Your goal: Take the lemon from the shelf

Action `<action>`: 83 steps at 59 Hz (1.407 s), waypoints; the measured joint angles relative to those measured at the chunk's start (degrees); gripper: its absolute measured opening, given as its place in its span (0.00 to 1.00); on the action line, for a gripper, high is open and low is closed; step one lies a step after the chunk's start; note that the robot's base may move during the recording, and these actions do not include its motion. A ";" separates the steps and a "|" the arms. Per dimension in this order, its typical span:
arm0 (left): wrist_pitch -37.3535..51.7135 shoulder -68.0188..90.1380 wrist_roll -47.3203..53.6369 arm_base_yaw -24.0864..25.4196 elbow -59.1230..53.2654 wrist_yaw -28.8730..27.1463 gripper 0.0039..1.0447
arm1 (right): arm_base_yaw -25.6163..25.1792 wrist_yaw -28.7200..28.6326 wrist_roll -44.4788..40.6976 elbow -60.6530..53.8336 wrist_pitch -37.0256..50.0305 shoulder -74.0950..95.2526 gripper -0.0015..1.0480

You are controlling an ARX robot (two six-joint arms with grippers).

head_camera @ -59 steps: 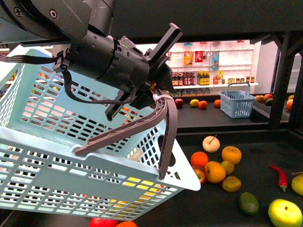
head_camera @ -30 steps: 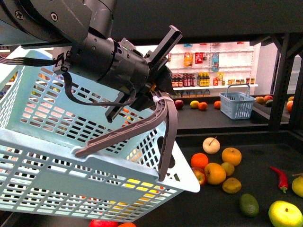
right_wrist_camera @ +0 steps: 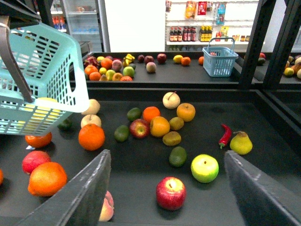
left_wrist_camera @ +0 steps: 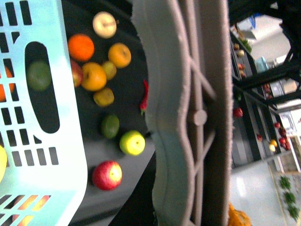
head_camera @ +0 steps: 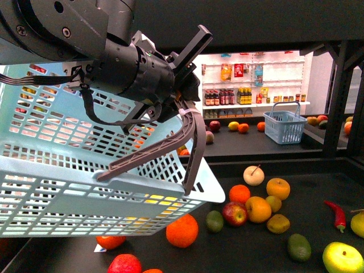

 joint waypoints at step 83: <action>44.65 4.57 -39.01 38.47 -11.61 -12.72 0.06 | -0.04 -0.02 0.02 0.00 0.02 -0.04 0.93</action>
